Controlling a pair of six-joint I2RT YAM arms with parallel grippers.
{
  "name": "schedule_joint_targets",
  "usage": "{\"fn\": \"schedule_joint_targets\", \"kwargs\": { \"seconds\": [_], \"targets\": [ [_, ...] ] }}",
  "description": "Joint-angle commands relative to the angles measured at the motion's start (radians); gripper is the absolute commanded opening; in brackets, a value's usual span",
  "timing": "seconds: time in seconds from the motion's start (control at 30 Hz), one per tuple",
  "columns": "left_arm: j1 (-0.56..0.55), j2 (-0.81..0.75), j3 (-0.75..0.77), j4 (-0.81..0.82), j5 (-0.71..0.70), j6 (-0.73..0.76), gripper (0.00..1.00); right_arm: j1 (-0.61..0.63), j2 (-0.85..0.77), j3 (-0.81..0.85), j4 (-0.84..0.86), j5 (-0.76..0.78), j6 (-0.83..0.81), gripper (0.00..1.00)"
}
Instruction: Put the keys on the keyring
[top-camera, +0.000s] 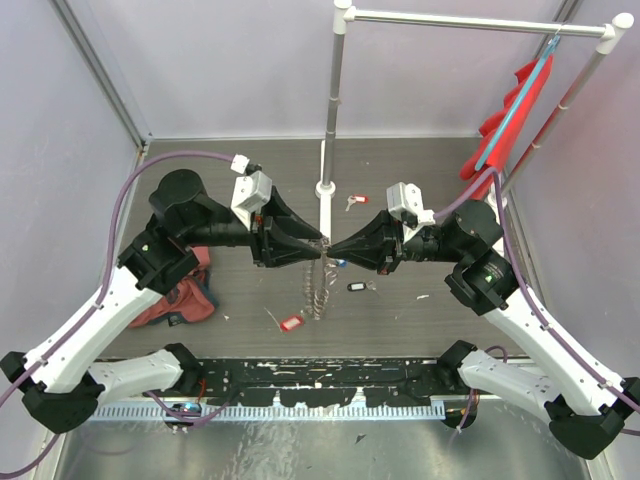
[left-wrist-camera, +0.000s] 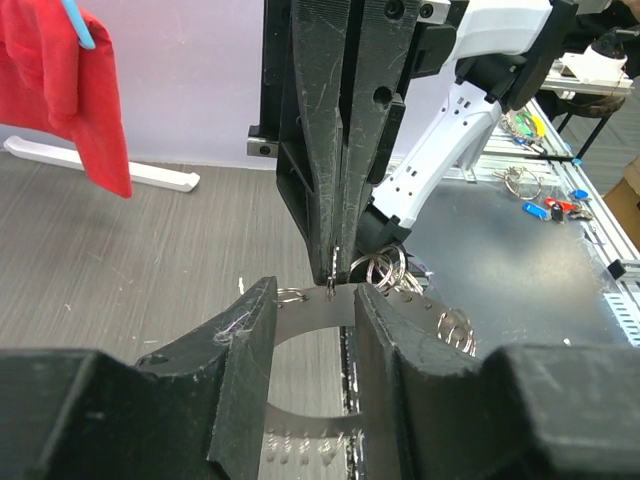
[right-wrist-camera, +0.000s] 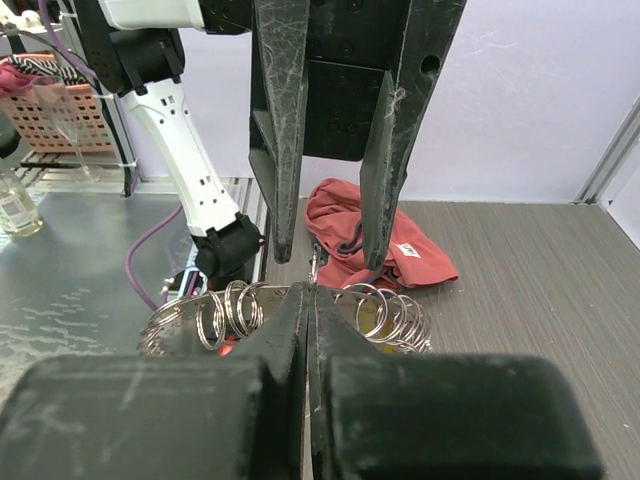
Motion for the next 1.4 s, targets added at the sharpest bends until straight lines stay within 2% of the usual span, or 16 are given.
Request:
{"fn": "schedule_joint_targets", "kwargs": {
  "seconds": [0.0, 0.17, 0.5, 0.8, 0.93, 1.2, 1.37],
  "targets": [
    [-0.008, 0.01, 0.04, 0.028, 0.01, 0.003, 0.43, 0.002, -0.026, 0.043, 0.088, -0.004, 0.012, 0.01],
    [-0.013, 0.018, 0.044, 0.027, 0.01, 0.005, 0.4, 0.001, -0.025, 0.042, 0.083, -0.004, 0.011, 0.01],
    [-0.018, 0.022, 0.047, 0.027, 0.002, 0.007, 0.29, 0.002, -0.02, 0.042, 0.072, -0.002, 0.006, 0.01],
    [-0.021, 0.026, 0.049, 0.022, -0.002, 0.01, 0.27, 0.002, -0.013, 0.043, 0.059, 0.002, 0.002, 0.01],
    [-0.023, 0.029, 0.049, 0.02, -0.004, 0.013, 0.21, 0.001, -0.013, 0.045, 0.053, 0.002, -0.002, 0.01],
    [-0.023, 0.021, 0.052, 0.014, -0.026, 0.018, 0.01, 0.002, -0.008, 0.047, 0.049, 0.003, -0.004, 0.01],
    [-0.023, 0.009, 0.042, 0.013, -0.035, 0.026, 0.0, 0.002, -0.012, 0.049, 0.044, 0.015, -0.008, 0.06]
  ]
}}
